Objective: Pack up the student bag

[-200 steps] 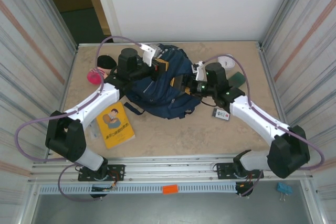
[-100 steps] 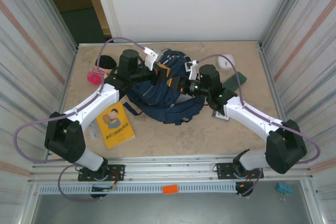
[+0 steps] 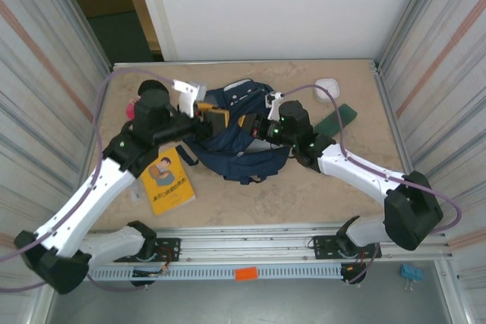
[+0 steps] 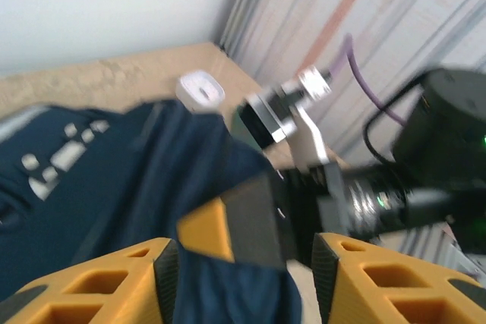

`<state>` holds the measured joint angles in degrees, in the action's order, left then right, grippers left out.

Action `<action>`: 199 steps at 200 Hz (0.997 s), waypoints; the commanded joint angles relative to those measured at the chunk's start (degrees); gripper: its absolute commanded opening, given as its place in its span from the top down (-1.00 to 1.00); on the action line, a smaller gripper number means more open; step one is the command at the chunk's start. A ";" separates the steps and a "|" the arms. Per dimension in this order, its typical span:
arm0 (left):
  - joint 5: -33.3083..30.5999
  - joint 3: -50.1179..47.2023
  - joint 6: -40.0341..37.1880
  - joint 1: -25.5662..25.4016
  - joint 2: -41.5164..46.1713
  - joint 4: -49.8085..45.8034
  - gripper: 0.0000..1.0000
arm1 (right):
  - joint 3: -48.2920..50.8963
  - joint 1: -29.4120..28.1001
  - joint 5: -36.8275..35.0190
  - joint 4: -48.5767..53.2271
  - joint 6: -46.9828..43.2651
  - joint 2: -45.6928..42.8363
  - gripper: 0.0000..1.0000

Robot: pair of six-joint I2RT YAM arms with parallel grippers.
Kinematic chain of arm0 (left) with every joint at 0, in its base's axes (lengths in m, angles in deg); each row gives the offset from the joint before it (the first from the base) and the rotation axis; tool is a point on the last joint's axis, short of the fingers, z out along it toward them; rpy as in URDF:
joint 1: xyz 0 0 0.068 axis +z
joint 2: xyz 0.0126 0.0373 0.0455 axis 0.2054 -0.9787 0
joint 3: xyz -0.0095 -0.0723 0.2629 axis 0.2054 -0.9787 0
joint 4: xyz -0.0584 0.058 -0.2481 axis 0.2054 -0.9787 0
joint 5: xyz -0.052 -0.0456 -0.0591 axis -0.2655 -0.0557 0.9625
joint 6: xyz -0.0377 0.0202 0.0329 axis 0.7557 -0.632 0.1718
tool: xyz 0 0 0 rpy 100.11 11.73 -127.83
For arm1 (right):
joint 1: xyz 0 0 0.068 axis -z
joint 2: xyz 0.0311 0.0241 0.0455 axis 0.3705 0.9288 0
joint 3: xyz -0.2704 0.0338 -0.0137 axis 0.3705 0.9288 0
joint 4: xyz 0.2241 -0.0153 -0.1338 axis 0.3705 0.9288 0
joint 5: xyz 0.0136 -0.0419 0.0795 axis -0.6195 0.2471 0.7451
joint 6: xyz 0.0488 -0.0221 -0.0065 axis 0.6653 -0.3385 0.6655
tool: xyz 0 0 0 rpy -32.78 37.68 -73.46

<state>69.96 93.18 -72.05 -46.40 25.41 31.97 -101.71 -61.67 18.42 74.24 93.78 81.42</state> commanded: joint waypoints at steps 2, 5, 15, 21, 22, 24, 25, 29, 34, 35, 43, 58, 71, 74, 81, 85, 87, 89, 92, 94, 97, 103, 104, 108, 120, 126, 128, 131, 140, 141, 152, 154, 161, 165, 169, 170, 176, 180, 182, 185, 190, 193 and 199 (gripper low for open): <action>-7.91 -4.28 4.00 -5.05 2.66 -8.93 -0.04 | -5.03 -0.92 -4.15 -2.15 -1.64 0.36 1.00; -8.89 -4.49 3.90 -5.62 2.91 -9.49 -0.04 | -5.24 -1.02 -4.15 -1.83 -1.65 0.48 1.00; -11.84 -5.02 2.93 -6.76 3.24 -11.19 -0.04 | -5.86 -1.29 -4.11 -1.08 -1.69 1.03 1.00; -12.95 -5.03 1.81 -7.16 3.03 -12.13 -0.04 | -5.95 -1.50 -4.13 -1.11 -1.66 1.20 1.00; -13.08 -4.94 1.57 -7.22 3.01 -12.26 -0.04 | -5.99 -1.53 -4.05 -1.11 -1.65 1.23 1.00; -13.35 -4.92 1.17 -7.32 2.95 -12.47 -0.04 | -5.95 -1.53 -4.02 -1.22 -1.65 1.30 1.00; -13.41 -4.94 1.03 -7.35 2.93 -12.56 -0.04 | -5.94 -1.59 -4.04 -1.30 -1.65 1.37 1.00; -13.75 -4.72 0.35 -7.46 2.63 -12.94 -0.04 | -5.98 -1.73 -4.06 -1.40 -1.65 1.43 1.00; -14.12 -4.68 -0.42 -7.70 2.31 -13.30 -0.04 | -5.96 -1.90 -4.14 -1.42 -1.65 1.51 1.00; -14.14 -4.68 -0.60 -7.71 2.21 -13.42 -0.05 | -5.99 -1.95 -4.15 -1.44 -1.65 1.52 1.00; -14.52 -4.77 -1.94 -7.94 1.59 -13.82 -0.05 | -6.03 -2.11 -4.35 -1.38 -1.65 1.52 1.00; -14.38 -4.89 -4.01 -8.56 0.08 -14.23 -0.07 | -6.30 -2.23 -4.16 -1.18 -1.73 1.62 1.00; -13.96 -4.61 -5.63 -9.21 -1.42 -14.41 -0.11 | -6.33 -2.19 -4.07 -1.20 -1.71 1.78 1.00; -13.96 -4.55 -5.93 -9.30 -1.79 -14.37 -0.11 | -6.39 -2.22 -3.99 -1.16 -1.74 1.85 1.00; -13.72 -4.29 -6.35 -9.54 -2.57 -14.39 -0.12 | -6.50 -2.22 -3.85 -1.13 -1.70 1.92 1.00; -13.55 -4.25 -6.40 -9.57 -2.95 -14.41 -0.12 | -6.63 -2.21 -3.74 -1.13 -1.71 1.93 1.00; -13.44 -4.13 -6.38 -9.58 -3.15 -14.41 -0.12 | -6.64 -2.23 -3.72 -1.12 -1.73 1.93 1.00; -13.37 -4.15 -6.39 -9.58 -3.33 -14.35 -0.13 | -6.64 -2.19 -3.65 -1.07 -1.74 2.02 1.00; -13.23 -4.00 -6.39 -9.64 -3.59 -14.21 -0.12 | -6.71 -2.26 -3.63 -0.99 -1.74 2.04 1.00; -13.19 -3.99 -6.40 -9.66 -3.82 -14.23 -0.12 | -6.68 -2.29 -3.63 -1.02 -1.74 1.98 1.00; -12.99 -3.98 -6.48 -9.71 -4.10 -14.05 -0.12 | -6.69 -2.27 -3.64 -0.96 -1.74 2.02 1.00; -12.82 -3.98 -6.63 -9.82 -4.65 -13.92 -0.12 | -6.73 -2.34 -3.71 -0.78 -1.72 1.94 1.00; -12.79 -3.94 -6.69 -9.83 -4.74 -13.90 -0.12 | -6.73 -2.30 -3.71 -0.77 -1.73 1.91 1.00; -12.84 -4.01 -6.81 -9.99 -5.07 -13.79 -0.12 | -6.71 -2.27 -3.80 -0.77 -1.72 1.92 1.00; -13.57 -4.23 -7.48 -10.27 -5.85 -13.48 -0.12 | -6.76 -2.29 -3.74 -0.68 -1.70 1.97 1.00; -14.14 -4.31 -7.91 -10.35 -6.28 -13.38 -0.12 | -6.90 -2.27 -3.58 -0.60 -1.72 1.99 1.00; -14.32 -4.35 -8.05 -10.36 -6.38 -13.30 -0.12 | -6.97 -2.29 -3.55 -0.64 -1.73 2.06 1.00; -14.55 -4.33 -8.21 -10.42 -6.55 -13.26 -0.12 | -6.99 -2.32 -3.47 -0.66 -1.70 2.12 1.00; -15.25 -4.33 -8.57 -10.46 -7.15 -13.02 -0.11 | -7.27 -2.31 -3.17 -0.53 -1.71 2.22 1.00; -15.33 -4.33 -8.63 -10.41 -7.22 -12.97 -0.11 | -7.31 -2.29 -3.14 -0.51 -1.72 2.22 1.00; -15.82 -4.24 -8.94 -10.46 -7.84 -12.45 -0.09 | -7.68 -2.44 -2.90 -0.23 -1.74 2.33 1.00; -15.86 -4.20 -8.95 -10.46 -7.89 -12.34 -0.08 | -7.74 -2.44 -2.79 -0.21 -1.74 2.34 1.00; -15.82 -4.11 -9.06 -10.46 -8.23 -11.85 -0.05 | -7.88 -2.43 -2.70 -0.15 -1.66 2.32 1.00; -15.76 -4.00 -9.06 -10.49 -8.43 -11.67 -0.04 | -8.03 -2.47 -2.68 0.02 -1.61 2.42 1.00; -15.75 -3.95 -9.10 -10.58 -8.67 -11.47 -0.03 | -8.16 -2.50 -2.58 0.16 -1.52 2.48 1.00; -15.80 -3.96 -9.11 -10.61 -8.73 -11.45 -0.02 | -8.19 -2.47 -2.57 0.14 -1.54 2.48 1.00; -16.06 -3.90 -9.19 -10.76 -9.03 -11.29 0.00 | -8.33 -2.53 -2.25 0.12 -1.54 2.49 1.00; -16.29 -3.84 -9.29 -10.88 -9.27 -11.29 0.00 | -8.40 -2.51 -2.16 0.27 -1.56 2.54 1.00; -16.43 -3.77 -9.34 -11.00 -9.37 -11.30 0.00 | -8.42 -2.52 -2.16 0.33 -1.52 2.57 1.00; -16.64 -3.80 -9.48 -11.13 -9.54 -11.33 0.01 | -8.40 -2.52 -2.13 0.37 -1.56 2.56 1.00; -17.01 -3.64 -9.73 -11.32 -9.77 -11.41 0.01 | -8.51 -2.50 -2.09 0.56 -1.56 2.57 1.00; -17.23 -3.63 -9.82 -11.48 -9.83 -11.47 0.01 | -8.52 -2.53 -2.17 0.65 -1.56 2.51 1.00; -17.63 -3.71 -10.04 -11.67 -10.05 -11.55 0.01 | -8.52 -2.49 -2.28 0.73 -1.56 2.49 1.00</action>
<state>54.64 88.57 -80.01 -56.94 16.39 19.86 -106.54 -63.81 16.10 78.00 93.52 84.35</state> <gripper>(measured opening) 0.496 0.075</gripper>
